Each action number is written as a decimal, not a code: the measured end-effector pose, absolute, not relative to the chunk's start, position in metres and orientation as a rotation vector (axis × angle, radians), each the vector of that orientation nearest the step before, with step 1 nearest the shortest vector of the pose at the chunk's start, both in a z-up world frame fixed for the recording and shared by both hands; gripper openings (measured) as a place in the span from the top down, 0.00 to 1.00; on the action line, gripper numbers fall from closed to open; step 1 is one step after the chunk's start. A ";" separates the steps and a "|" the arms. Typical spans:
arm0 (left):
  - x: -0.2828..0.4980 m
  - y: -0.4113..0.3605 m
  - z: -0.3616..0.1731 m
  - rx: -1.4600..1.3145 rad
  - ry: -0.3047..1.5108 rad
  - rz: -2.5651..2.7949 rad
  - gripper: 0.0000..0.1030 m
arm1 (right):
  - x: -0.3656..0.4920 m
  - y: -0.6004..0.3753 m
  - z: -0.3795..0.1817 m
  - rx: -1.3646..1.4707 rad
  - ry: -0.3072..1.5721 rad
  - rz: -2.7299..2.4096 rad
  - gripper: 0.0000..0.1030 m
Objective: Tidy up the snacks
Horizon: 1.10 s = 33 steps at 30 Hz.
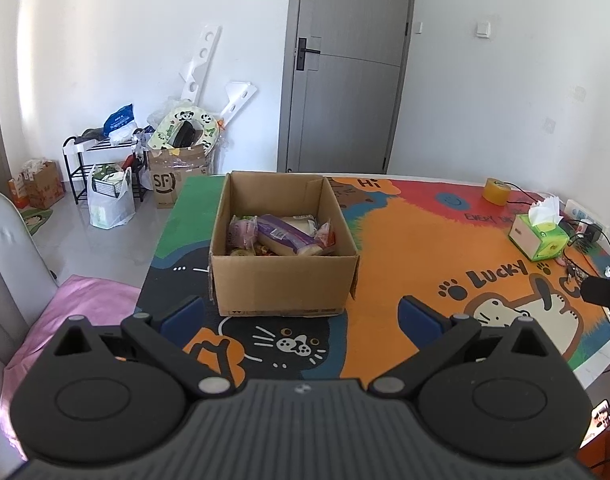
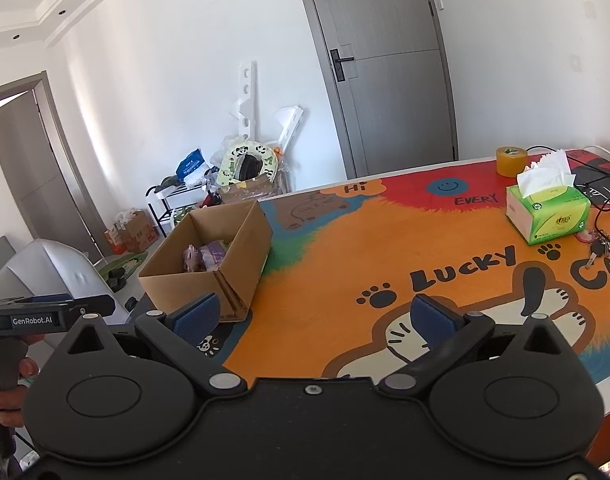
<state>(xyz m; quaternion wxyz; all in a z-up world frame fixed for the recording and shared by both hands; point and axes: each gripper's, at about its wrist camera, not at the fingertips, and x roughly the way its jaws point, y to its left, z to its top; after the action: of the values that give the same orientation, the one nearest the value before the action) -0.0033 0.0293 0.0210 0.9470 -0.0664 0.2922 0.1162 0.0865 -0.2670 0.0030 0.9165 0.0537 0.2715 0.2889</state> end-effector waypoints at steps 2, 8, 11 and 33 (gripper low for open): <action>-0.003 0.029 0.021 -0.134 0.593 0.240 0.00 | 0.086 -0.267 0.002 0.110 0.560 0.594 0.00; -0.004 0.031 0.021 -0.132 0.595 0.241 0.00 | 0.086 -0.266 0.003 0.104 0.558 0.594 0.00; -0.004 0.031 0.021 -0.130 0.596 0.241 0.00 | 0.086 -0.266 0.003 0.103 0.559 0.595 0.00; -0.002 0.026 0.022 -0.122 0.596 0.217 0.00 | 0.086 -0.263 0.001 0.094 0.560 0.586 0.00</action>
<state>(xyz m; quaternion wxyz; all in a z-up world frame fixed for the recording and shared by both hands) -0.0023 0.0257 0.0219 0.9483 -0.0597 0.2930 0.1067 0.0858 -0.2629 0.0012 0.9179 0.0457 0.2724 0.2849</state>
